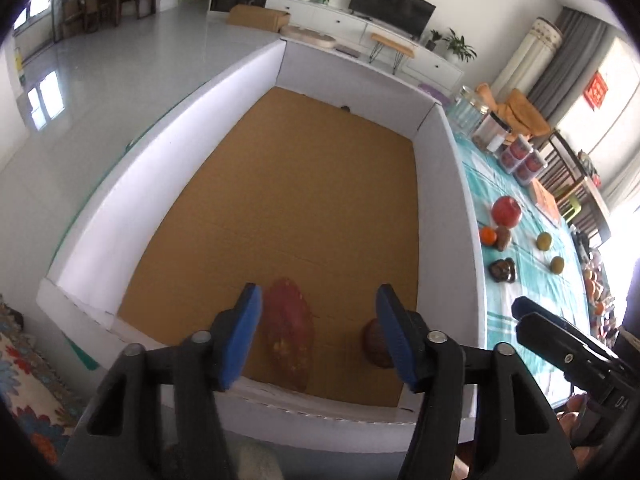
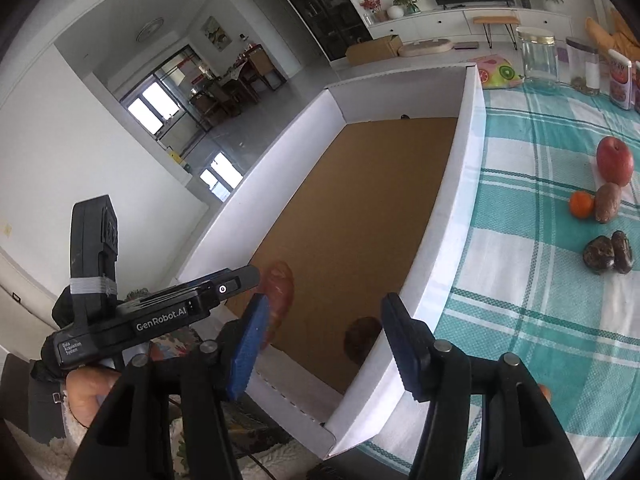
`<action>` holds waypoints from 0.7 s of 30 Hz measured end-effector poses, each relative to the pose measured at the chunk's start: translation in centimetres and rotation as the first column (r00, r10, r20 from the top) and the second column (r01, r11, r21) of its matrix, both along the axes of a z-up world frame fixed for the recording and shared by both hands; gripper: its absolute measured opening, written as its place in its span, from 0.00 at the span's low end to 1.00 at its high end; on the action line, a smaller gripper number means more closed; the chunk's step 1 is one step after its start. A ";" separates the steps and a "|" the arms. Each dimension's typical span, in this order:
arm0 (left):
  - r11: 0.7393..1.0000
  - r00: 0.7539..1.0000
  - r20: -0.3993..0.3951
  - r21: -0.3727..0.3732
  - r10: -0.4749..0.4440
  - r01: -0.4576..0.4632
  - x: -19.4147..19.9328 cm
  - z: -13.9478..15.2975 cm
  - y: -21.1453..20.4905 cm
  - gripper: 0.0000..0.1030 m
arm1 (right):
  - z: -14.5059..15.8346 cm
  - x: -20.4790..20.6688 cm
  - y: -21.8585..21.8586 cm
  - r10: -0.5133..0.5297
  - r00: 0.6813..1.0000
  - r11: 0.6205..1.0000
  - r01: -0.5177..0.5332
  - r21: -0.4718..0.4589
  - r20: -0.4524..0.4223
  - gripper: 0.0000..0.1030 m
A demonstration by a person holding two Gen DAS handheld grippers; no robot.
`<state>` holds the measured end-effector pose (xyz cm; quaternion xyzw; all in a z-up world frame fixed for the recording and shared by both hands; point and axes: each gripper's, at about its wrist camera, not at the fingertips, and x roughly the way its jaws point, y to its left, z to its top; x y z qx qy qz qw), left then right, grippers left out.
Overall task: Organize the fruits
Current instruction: 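Carry both fruits over the white box and open both tools to drop them, then grasp the tangerine on the tablecloth with the right tool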
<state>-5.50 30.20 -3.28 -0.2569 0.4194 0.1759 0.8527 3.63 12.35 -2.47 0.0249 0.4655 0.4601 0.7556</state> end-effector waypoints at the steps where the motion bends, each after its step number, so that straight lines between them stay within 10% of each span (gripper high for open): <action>1: 1.000 1.000 0.014 -0.002 -0.001 0.001 0.1 0.2 -0.2 0.69 | 0.4 0.3 -1.0 -0.021 1.000 1.000 0.021 0.006 0.007 0.57; 7: 0.995 0.991 0.096 -0.019 -0.095 0.097 1.3 1.7 -3.6 0.81 | 1.9 2.6 -10.4 -0.227 0.968 0.974 0.227 0.013 0.111 0.62; 13: 0.937 0.931 0.105 0.036 -0.350 0.348 3.3 2.4 -11.5 0.82 | -1.2 4.6 -20.0 -0.445 0.853 0.854 0.496 -0.158 0.275 0.69; 17: 0.880 0.877 0.078 0.083 -0.474 0.468 3.8 2.6 -15.9 0.82 | -5.5 4.3 -21.1 -0.374 0.917 0.897 0.395 -0.198 0.138 0.69; 21: 0.890 0.885 0.096 0.070 -0.456 0.451 3.6 3.2 -15.7 0.82 | -8.7 1.7 -16.4 -0.159 0.985 0.962 0.170 -0.213 0.065 0.69</action>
